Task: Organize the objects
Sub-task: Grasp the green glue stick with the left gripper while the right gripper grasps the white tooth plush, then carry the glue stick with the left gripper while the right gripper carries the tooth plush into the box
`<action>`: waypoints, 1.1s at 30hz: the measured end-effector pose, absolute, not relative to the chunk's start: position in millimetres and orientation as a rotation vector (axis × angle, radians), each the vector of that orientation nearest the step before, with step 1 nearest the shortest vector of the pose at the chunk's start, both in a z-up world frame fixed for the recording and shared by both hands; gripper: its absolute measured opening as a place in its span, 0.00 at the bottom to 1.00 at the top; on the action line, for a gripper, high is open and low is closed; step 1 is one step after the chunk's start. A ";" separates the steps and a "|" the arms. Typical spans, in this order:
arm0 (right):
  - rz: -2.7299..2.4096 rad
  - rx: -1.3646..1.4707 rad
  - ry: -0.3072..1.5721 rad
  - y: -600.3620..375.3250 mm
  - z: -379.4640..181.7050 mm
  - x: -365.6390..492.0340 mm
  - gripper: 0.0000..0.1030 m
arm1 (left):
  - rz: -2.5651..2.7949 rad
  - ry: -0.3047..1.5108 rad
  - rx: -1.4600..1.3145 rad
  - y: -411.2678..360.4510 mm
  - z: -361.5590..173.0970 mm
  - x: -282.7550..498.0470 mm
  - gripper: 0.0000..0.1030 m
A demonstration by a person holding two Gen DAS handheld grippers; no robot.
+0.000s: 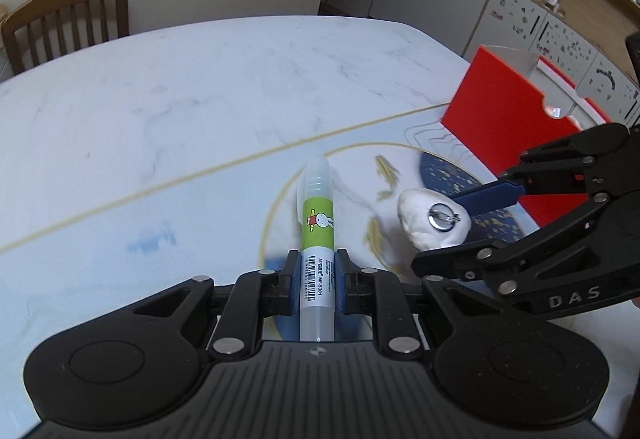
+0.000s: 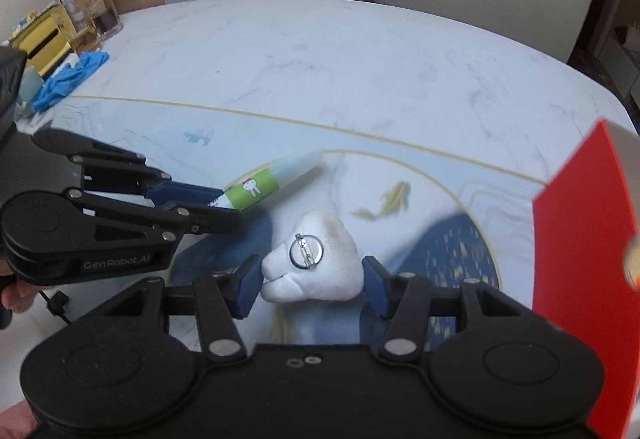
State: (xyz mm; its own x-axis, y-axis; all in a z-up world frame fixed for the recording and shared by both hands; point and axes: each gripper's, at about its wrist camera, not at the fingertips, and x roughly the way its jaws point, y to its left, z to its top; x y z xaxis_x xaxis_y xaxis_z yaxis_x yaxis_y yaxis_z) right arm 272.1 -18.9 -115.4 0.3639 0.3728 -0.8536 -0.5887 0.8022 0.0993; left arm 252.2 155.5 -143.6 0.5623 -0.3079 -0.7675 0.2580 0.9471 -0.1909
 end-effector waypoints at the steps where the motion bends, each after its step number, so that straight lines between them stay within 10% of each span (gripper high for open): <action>1: 0.625 -0.233 1.024 -22.5 -112.1 267.5 0.51 | -0.334 0.919 -0.070 154.3 -142.8 248.0 0.15; 33: 0.546 -0.069 0.904 -202.6 -31.4 211.5 0.51 | -0.372 0.780 -0.116 24.7 -45.2 158.3 0.15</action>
